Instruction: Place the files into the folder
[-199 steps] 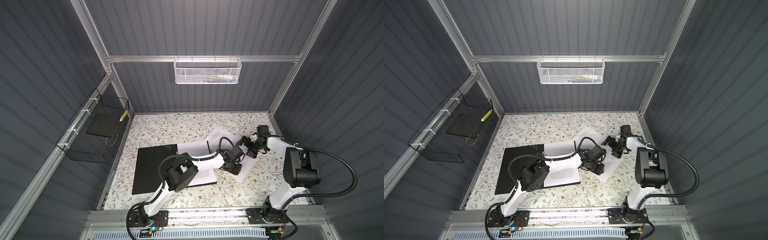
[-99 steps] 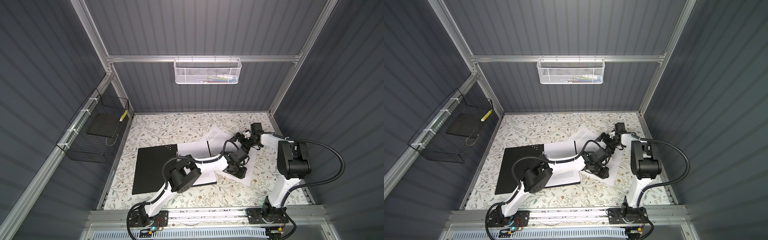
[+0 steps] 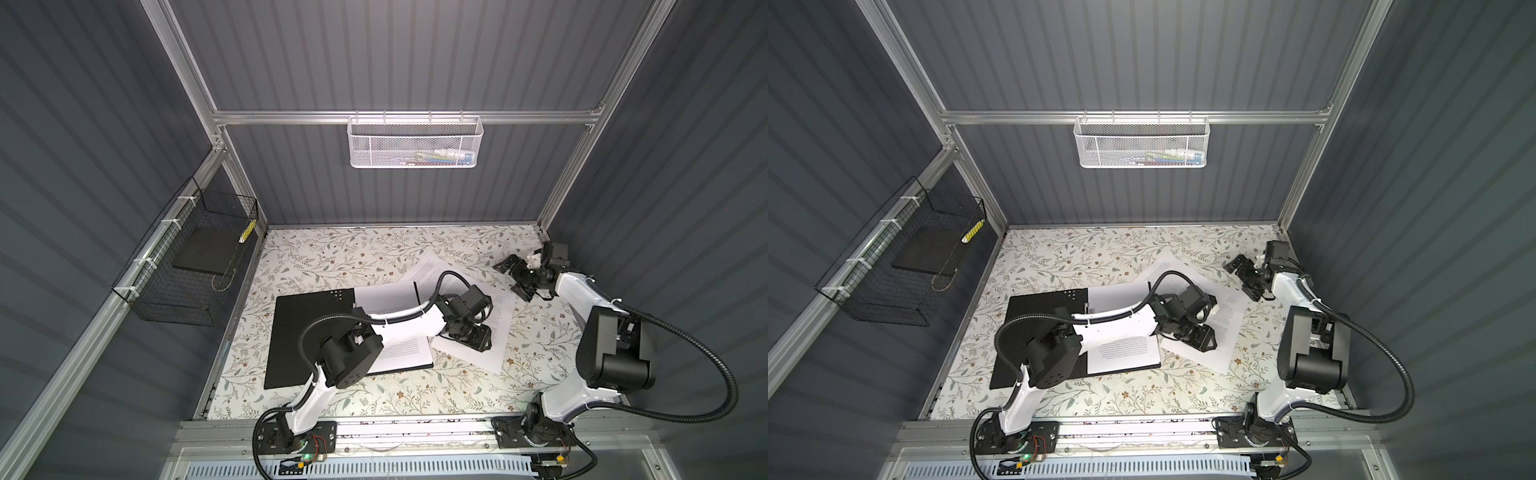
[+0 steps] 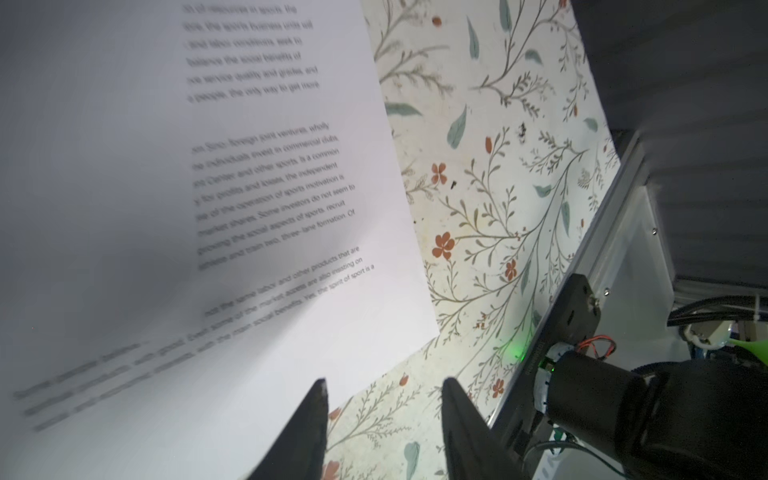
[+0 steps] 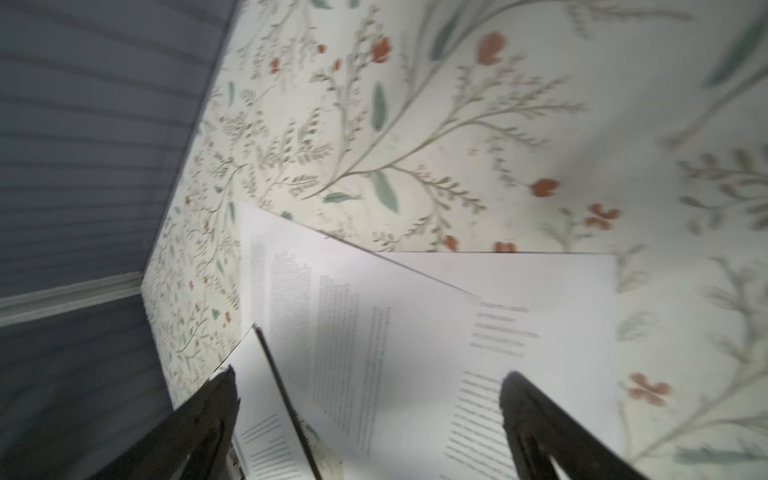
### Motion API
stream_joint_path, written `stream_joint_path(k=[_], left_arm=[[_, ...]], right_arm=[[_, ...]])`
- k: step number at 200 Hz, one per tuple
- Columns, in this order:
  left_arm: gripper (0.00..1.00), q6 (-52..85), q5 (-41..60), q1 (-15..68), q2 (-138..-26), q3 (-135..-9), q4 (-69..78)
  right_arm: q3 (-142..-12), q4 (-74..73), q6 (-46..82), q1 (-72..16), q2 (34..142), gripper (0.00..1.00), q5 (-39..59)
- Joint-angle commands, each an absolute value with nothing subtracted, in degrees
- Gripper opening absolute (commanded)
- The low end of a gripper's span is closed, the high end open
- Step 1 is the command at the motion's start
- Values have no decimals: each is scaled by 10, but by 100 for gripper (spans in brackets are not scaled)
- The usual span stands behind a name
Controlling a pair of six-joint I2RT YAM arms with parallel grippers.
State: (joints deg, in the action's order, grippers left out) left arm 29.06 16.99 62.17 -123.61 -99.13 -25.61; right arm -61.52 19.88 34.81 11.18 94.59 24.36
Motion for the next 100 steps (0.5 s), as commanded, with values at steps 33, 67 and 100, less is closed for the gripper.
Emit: stream_joint_path(k=[33,67,100], left_arm=[[48,278,171,587,-1234,-967,-288],[51,272,177,587,-1251,-956,-296],[51,271,183,587,-1265,-946,-295]], right_arm=[[-615,261,309,116,981,99,152],[-649,276,298,121,1015,99,137],[-688,293,287,122,1061,99,152]])
